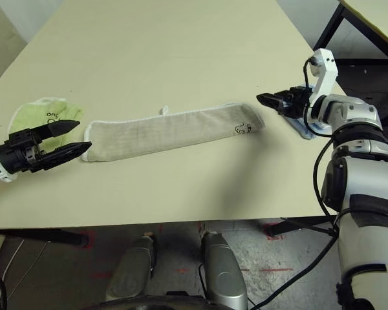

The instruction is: Fold the towel and set it aside.

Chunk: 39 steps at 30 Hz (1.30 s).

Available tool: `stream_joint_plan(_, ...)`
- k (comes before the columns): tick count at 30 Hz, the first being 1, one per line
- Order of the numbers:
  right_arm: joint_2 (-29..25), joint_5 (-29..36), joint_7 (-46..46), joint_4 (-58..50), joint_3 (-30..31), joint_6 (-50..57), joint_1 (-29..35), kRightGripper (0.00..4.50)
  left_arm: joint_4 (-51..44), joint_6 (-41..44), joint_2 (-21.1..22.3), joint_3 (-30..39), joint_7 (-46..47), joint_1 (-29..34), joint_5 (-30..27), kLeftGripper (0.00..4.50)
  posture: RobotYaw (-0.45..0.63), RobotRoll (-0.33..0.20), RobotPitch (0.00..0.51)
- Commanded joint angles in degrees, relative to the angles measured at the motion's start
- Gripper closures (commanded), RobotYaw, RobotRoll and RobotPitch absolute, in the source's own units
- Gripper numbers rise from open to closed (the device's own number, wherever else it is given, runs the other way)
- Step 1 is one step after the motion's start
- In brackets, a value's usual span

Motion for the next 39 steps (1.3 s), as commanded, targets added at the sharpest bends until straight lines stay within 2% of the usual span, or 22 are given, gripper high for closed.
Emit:
stream_joint_plan(1,0.01,2.28,-2.37,-3.40,-1.46,7.56,2.30,0.02,-1.12,-0.91,0.20,-0.77,0.14,0.16,0.01,0.01,0.15,0.000,0.159)
stream_joint_plan(5,0.70,4.62,-5.84,-6.52,-3.14,14.09,4.56,0.02,-1.12,-1.12,0.44,-1.30,0.18,-0.33,0.09,0.01,0.15,0.000,0.160)
stream_joint_plan(9,3.60,6.98,-9.27,-10.10,-4.84,17.77,6.93,0.02,-1.05,-1.41,0.17,-2.07,0.58,-1.07,0.17,0.01,0.15,0.000,0.160)
stream_joint_plan(19,10.90,8.79,-19.91,-9.77,-8.01,15.67,7.01,0.02,-0.33,-2.38,0.31,-3.08,0.78,-2.17,0.49,0.01,0.16,0.000,0.161)
stream_joint_plan(22,12.08,8.65,-22.69,-8.42,-8.38,13.71,6.36,0.65,-0.19,-2.56,0.44,-3.19,0.74,-2.29,0.64,0.00,0.16,0.000,0.161)
stream_joint_plan(24,12.39,8.70,-22.88,-8.07,-8.19,13.36,6.05,1.32,-0.12,-2.64,0.50,-3.23,0.74,-2.38,0.72,0.00,0.16,0.000,0.161)
stream_joint_plan(32,11.55,8.57,-21.20,-8.11,-6.72,13.00,5.62,4.45,-0.07,-2.75,0.28,-3.60,1.02,-2.70,1.09,0.00,0.17,0.000,0.158)
stream_joint_plan(39,8.49,8.81,-17.36,-9.84,-5.66,15.10,5.95,4.45,0.23,-2.89,0.34,-4.00,1.08,-3.35,1.22,0.00,0.17,0.000,0.158)
